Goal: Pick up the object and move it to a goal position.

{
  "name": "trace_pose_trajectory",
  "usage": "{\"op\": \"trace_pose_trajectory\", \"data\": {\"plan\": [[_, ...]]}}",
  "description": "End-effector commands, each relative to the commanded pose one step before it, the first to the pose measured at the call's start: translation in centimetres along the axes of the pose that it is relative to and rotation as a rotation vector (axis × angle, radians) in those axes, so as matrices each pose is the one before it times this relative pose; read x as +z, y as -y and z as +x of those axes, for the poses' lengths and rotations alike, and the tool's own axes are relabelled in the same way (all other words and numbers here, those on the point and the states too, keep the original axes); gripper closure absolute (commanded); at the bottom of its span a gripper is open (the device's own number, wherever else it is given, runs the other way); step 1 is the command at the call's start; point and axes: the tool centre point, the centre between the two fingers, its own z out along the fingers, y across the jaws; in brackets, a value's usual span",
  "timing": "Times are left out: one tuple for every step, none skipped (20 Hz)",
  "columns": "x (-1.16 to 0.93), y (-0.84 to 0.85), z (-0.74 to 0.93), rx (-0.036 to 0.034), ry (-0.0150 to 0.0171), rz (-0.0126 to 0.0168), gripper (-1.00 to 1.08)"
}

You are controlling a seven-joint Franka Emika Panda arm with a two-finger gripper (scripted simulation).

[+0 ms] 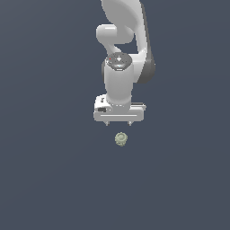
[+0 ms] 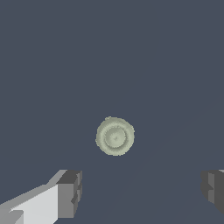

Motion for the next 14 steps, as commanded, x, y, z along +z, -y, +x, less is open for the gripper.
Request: {"op": "trace_pose_trajectory", "data": {"plan": [[0.000, -0.001, 0.000, 0.00000, 0.00000, 0.00000, -0.92], [0.005, 0.004, -0.006, -0.00060, 0.00034, 0.00004, -0.92], [0.014, 0.004, -0.017, -0.00167, 0.00100, 0.00017, -0.92], [0.023, 0.007, -0.028, -0.00277, 0.00165, 0.00028, -0.92], [0.030, 0.009, -0.039, -0.00385, 0.00225, 0.00039, -0.92], [0.037, 0.012, -0.049, -0.00496, 0.00284, 0.00051, -0.92], [0.040, 0.014, -0.058, -0.00605, 0.00334, 0.00063, -0.92], [0.035, 0.013, -0.060, -0.00644, 0.00338, 0.00067, -0.92], [0.022, 0.010, -0.048, -0.00538, 0.00264, 0.00055, -0.92], [0.010, 0.006, -0.036, -0.00426, 0.00191, 0.00042, -0.92], [0.000, 0.004, -0.025, -0.00314, 0.00124, 0.00029, -0.92], [-0.008, -0.003, -0.015, -0.00191, 0.00061, 0.00015, -0.92], [-0.009, -0.009, -0.005, -0.00068, 0.00010, 0.00003, -0.92], [0.012, 0.022, 0.009, 0.00000, 0.00000, 0.00000, -0.92]]}}
